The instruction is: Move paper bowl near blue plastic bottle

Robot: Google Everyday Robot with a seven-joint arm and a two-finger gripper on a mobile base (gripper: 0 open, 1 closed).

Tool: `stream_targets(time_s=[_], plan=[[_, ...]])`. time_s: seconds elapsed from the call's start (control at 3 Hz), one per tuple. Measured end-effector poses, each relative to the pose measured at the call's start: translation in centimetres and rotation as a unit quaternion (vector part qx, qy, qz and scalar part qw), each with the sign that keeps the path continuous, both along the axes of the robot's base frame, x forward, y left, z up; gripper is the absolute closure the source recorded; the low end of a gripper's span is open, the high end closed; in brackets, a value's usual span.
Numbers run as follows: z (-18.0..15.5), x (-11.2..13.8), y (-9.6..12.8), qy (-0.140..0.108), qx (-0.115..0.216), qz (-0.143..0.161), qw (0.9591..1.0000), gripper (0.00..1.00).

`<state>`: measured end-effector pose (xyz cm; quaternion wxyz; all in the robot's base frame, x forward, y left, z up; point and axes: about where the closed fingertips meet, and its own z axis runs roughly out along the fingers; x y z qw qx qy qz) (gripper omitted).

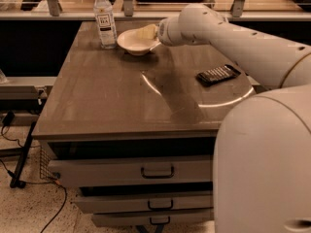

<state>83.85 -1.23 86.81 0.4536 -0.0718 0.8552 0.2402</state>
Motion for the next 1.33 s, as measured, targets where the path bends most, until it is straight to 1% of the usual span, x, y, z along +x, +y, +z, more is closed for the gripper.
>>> stream_targets(time_s=[0.33,0.67,1.0,1.33], plan=[[0.2,-0.7,-0.8,-0.007,0.000,-0.004,1.0000,0.00],[5.8,-4.0,-3.8,-0.084,0.004,-0.010,0.9964,0.00],[17.5,-8.7,-8.2,-0.224,0.004,-0.027,0.9742,0.00],[16.3,-9.1,-8.3,-0.218,-0.005,-0.021,0.9757,0.00]])
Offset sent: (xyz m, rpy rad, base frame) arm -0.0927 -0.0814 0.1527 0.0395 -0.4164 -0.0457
